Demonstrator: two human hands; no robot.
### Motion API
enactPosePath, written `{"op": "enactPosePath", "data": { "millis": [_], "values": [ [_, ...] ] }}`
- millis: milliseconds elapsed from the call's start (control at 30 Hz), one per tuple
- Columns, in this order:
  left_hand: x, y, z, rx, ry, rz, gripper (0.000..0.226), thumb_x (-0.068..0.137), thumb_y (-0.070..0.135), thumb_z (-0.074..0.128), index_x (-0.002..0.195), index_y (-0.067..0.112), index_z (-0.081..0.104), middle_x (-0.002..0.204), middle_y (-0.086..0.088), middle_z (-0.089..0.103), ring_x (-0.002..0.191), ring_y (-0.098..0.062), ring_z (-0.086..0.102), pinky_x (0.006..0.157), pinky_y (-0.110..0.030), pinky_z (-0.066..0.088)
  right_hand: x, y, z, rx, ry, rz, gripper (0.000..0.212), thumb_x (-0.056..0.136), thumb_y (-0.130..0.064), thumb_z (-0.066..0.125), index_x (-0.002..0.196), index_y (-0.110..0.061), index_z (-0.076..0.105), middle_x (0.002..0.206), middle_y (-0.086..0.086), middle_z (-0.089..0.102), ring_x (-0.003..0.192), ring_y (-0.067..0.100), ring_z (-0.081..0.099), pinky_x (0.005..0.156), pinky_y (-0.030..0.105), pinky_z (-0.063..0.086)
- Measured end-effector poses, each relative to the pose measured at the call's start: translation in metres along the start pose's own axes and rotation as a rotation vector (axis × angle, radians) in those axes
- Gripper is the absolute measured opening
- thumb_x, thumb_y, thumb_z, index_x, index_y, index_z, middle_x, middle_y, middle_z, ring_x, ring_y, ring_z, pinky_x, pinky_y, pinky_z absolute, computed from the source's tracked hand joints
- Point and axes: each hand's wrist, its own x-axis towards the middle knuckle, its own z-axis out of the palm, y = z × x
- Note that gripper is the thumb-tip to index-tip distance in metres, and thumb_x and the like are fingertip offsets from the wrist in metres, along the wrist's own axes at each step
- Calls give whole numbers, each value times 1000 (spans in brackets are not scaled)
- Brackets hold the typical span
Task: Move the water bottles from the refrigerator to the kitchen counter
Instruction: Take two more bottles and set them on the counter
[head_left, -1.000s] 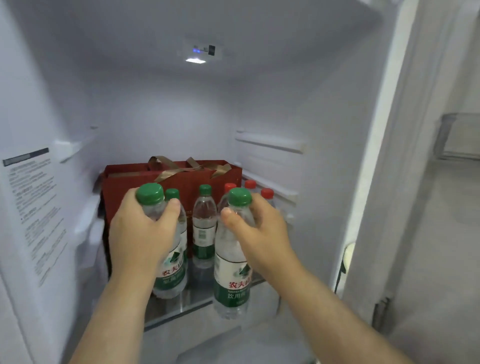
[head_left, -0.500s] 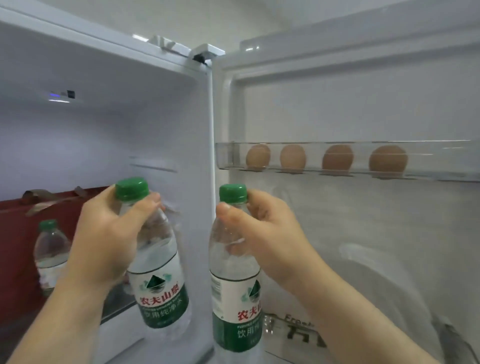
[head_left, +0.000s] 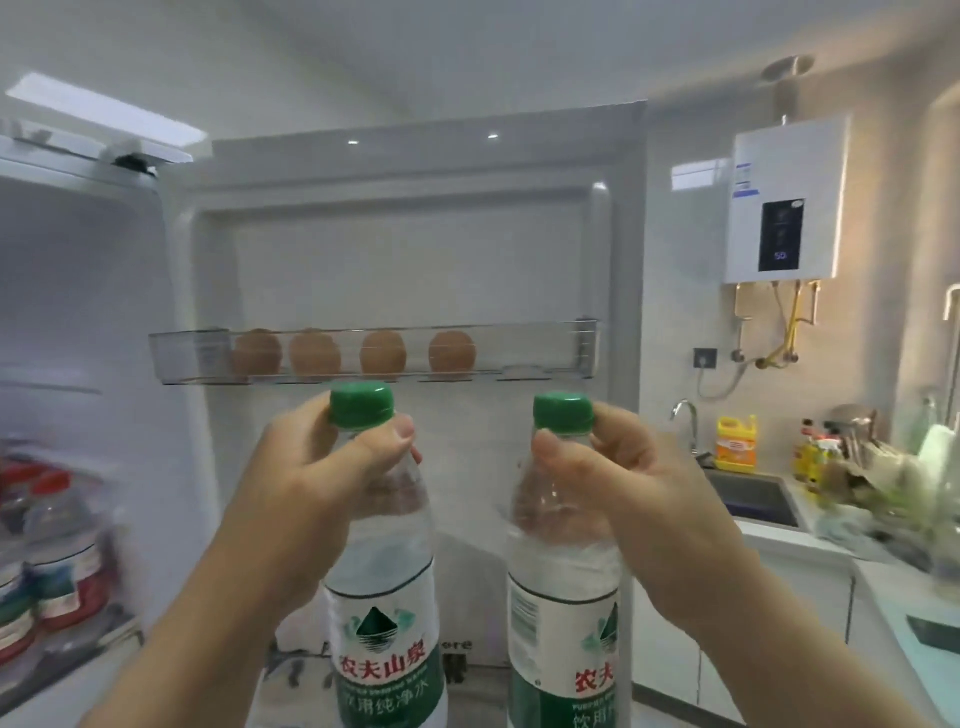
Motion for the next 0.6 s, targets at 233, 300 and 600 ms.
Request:
{"op": "enactPosePath", "data": {
  "millis": [233,300,600],
  "values": [
    [3,6,109,-140,-235,37,24,64,42,71,74,21,73,75,-12,71,66,-21,71,56,-25,56,-40,-20,-111,-133,210,-18,18,78,-35,68,89,-23,75,80,8,74,75,23,73,65,36,61],
    [1,8,141,-216,-297,12,26,62,44,72,74,22,74,73,-9,71,64,-20,71,55,-27,57,-53,-26,-140,-187,257,-20,22,79,-37,68,89,-18,74,79,9,74,76,24,73,64,32,60],
    [-3,4,278,-354,-456,-95,9,76,31,72,77,22,73,71,-3,70,65,-25,72,59,-30,58,-106,-49,-242,-365,465,61,28,84,-37,72,96,-12,71,84,11,75,80,26,74,70,46,62]
  ]
}}
